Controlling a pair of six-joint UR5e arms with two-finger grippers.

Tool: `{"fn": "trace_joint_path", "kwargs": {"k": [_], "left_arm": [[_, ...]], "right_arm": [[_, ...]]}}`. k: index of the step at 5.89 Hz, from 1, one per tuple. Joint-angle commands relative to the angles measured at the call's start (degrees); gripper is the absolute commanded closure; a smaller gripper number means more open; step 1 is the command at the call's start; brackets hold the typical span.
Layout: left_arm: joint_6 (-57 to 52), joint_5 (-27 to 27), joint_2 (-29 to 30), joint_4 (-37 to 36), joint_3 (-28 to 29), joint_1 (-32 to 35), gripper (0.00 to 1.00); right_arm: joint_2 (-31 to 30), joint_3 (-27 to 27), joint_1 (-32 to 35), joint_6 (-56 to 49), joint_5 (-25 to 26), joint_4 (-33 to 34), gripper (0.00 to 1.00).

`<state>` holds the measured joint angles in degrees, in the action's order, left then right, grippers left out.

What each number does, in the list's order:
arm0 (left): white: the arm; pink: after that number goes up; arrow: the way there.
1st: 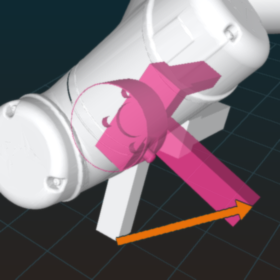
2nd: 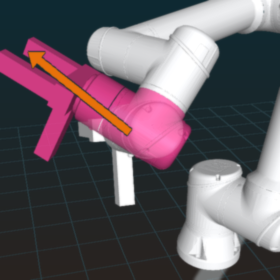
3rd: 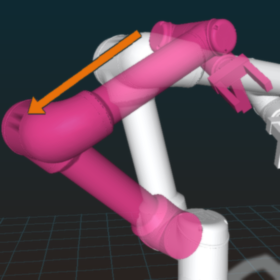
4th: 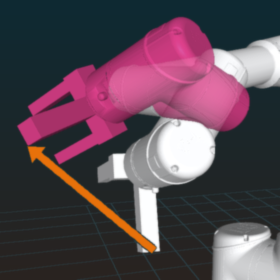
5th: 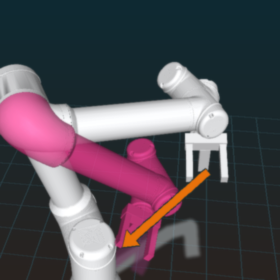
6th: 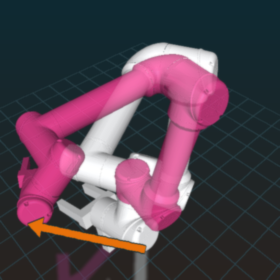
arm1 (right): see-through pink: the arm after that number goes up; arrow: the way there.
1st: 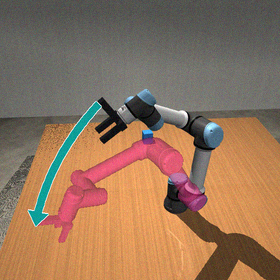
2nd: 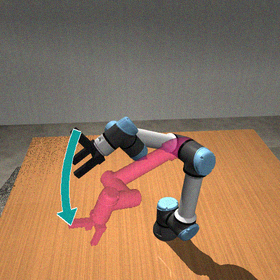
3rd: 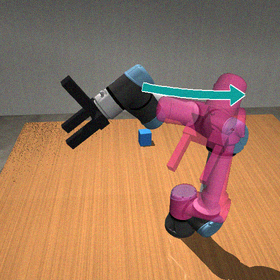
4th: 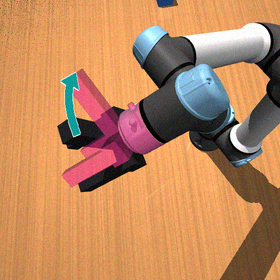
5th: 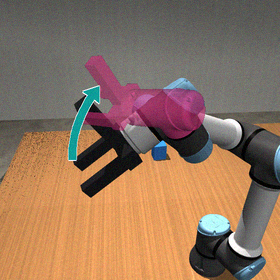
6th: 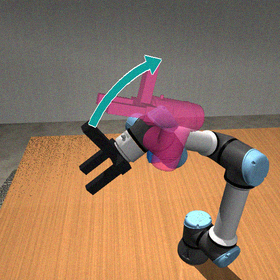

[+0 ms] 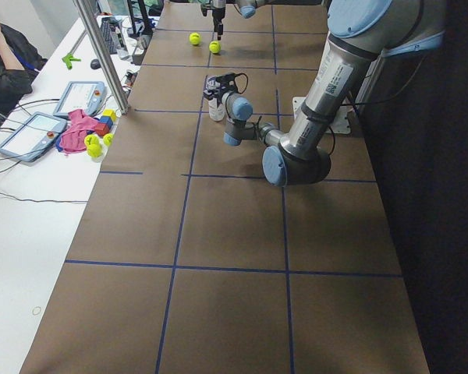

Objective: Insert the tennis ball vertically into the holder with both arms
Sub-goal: 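Reach the right gripper to the nearer tennis ball and grasp it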

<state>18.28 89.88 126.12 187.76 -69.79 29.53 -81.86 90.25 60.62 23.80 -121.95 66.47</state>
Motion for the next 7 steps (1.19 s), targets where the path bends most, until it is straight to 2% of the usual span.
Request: {"fn": "trace_joint_path", "kwargs": {"k": [1, 2, 4, 5, 6, 7], "left_arm": [[0.0, -0.1, 0.0, 0.0, 0.0, 0.0, 0.11], [0.0, -0.1, 0.0, 0.1, 0.0, -0.1, 0.11], [-0.1, -0.1, 0.0, 0.1, 0.0, -0.1, 0.11], [-0.1, -0.1, 0.0, 0.1, 0.0, -0.1, 0.11], [-0.1, -0.1, 0.0, 0.1, 0.0, -0.1, 0.11], [-0.1, -0.1, -0.1, 0.1, 0.0, -0.1, 0.11]], "right_arm": [[2.4, -4.6, -1.3, -0.1, 2.8, -2.3, 0.0], [2.4, -6.3, -1.6, 0.1, 2.9, -4.5, 0.0], [2.4, -7.7, -3.0, 0.2, 2.9, -4.6, 0.0], [2.4, -7.5, -3.0, 0.4, 2.9, -4.7, 0.35], [2.3, -7.1, -3.0, 0.1, 2.9, -4.7, 0.58], [2.4, -6.1, -3.0, 0.4, 2.9, -4.7, 0.69]]}}
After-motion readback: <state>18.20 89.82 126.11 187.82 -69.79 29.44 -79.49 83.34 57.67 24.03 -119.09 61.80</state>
